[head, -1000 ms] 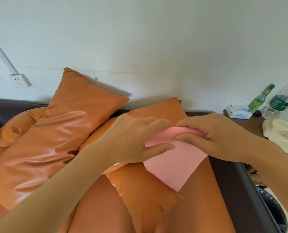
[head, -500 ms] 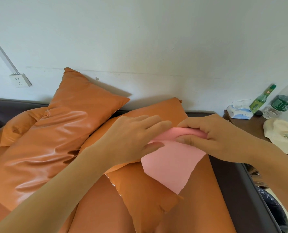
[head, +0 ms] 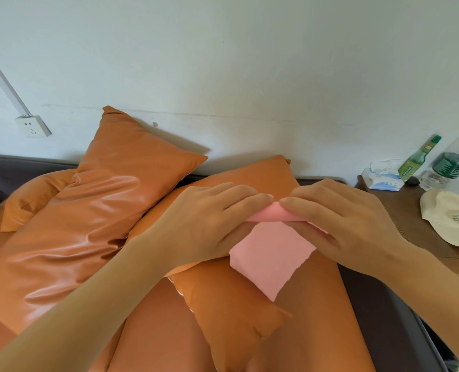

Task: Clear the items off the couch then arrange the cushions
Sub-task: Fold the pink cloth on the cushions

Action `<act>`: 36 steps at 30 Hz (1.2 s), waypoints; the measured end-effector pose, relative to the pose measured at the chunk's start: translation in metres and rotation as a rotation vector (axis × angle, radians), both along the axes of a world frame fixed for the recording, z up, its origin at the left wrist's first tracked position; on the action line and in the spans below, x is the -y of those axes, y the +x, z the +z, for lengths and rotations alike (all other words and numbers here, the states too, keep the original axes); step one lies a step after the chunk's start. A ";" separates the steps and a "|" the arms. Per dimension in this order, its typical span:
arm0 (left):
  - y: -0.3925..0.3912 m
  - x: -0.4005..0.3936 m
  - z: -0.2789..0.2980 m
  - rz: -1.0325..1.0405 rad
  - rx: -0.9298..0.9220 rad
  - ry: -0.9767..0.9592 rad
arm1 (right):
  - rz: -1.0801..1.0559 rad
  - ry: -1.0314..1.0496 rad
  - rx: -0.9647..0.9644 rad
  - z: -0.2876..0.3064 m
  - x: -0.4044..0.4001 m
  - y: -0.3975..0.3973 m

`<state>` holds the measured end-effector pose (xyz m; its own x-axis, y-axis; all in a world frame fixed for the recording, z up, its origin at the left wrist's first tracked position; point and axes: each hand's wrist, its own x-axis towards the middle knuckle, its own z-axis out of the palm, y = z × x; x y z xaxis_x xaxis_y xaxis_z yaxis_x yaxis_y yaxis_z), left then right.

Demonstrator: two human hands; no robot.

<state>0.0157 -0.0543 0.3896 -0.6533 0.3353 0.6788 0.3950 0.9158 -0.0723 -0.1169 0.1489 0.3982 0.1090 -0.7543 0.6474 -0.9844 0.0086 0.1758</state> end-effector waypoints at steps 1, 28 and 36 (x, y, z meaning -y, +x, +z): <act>0.001 -0.002 0.000 -0.007 -0.009 0.015 | 0.003 -0.003 -0.009 -0.001 -0.001 0.000; 0.003 -0.003 -0.003 -0.091 0.032 0.072 | 0.079 -0.024 0.090 -0.001 -0.004 0.003; 0.002 0.001 0.000 -0.046 0.055 0.056 | 0.012 0.130 0.460 -0.002 -0.004 0.004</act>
